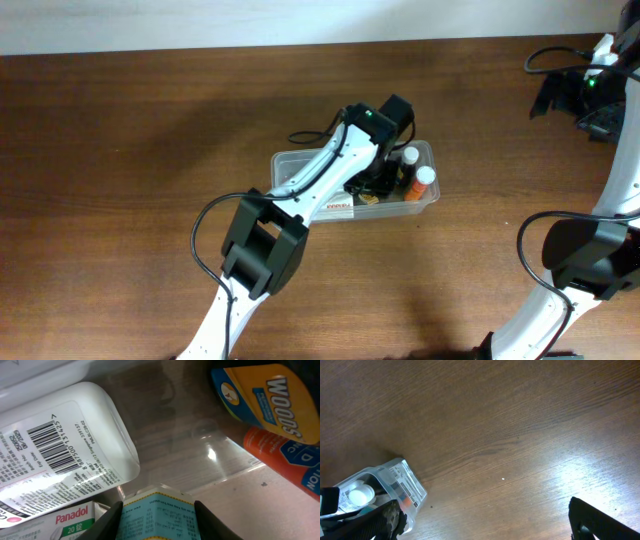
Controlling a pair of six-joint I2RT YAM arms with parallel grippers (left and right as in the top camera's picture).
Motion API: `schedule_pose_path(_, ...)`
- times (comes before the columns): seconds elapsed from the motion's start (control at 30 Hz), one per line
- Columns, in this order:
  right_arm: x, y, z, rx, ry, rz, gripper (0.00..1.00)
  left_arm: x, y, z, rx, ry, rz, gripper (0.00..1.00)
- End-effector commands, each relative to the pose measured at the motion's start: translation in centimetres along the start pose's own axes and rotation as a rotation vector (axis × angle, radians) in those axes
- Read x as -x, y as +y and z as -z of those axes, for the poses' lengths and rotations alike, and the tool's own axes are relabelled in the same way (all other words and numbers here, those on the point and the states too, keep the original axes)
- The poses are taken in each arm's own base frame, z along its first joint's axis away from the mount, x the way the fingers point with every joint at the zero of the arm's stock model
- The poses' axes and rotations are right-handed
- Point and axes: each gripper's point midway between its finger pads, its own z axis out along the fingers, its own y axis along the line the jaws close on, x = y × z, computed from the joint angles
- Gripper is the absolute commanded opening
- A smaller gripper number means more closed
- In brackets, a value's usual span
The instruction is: Pack container
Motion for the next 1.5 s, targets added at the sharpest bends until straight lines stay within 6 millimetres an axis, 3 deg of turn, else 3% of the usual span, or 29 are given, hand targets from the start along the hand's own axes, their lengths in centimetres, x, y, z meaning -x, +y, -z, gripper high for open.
schedule_pose_path(0.0,-0.1,-0.3,0.7,-0.001,-0.016,-0.003,0.98,-0.9,-0.8,-0.3,-0.006,0.026,-0.013,0.42)
schedule_pose_path(0.23,-0.1,-0.3,0.7,-0.001,-0.016,-0.003,0.98,-0.8,-0.5,-0.3,0.014,0.018,-0.014,0.43)
schedule_pose_path(0.3,-0.1,-0.3,0.7,-0.001,-0.016,-0.003,0.98,-0.7,-0.4,-0.3,0.015,0.016,-0.013,0.49)
schedule_pose_path(0.7,-0.1,-0.3,0.7,-0.001,-0.016,-0.003,0.98,-0.5,-0.4,-0.3,0.018,0.004,-0.015,0.49)
schedule_pose_path(0.9,-0.1,-0.3,0.7,-0.001,-0.016,-0.003,0.98,1.0,-0.4,0.7,0.012,-0.049,-0.079,0.53)
schedule_pose_path(1.03,-0.1,-0.3,0.7,-0.001,-0.016,-0.003,0.98,3.0,-0.2,3.6,0.009,-0.129,-0.093,0.56)
schedule_pose_path(1.2,-0.1,-0.3,0.7,-0.001,-0.016,-0.003,0.99,5.6,1.8,10.4,0.061,-0.279,-0.083,0.63)
schedule_pose_path(1.37,-0.1,-0.3,0.7,-0.001,-0.016,-0.003,0.98,5.4,4.4,16.2,0.08,-0.35,-0.044,0.87)
schedule_pose_path(1.43,-0.1,-0.3,0.7,-0.001,-0.016,-0.003,0.98,4.8,6.5,19.3,0.079,-0.384,-0.002,0.99)
schedule_pose_path(1.47,-0.1,-0.3,0.7,-0.001,-0.016,-0.003,0.98,5.0,7.1,20.4,0.073,-0.414,0.006,0.99)
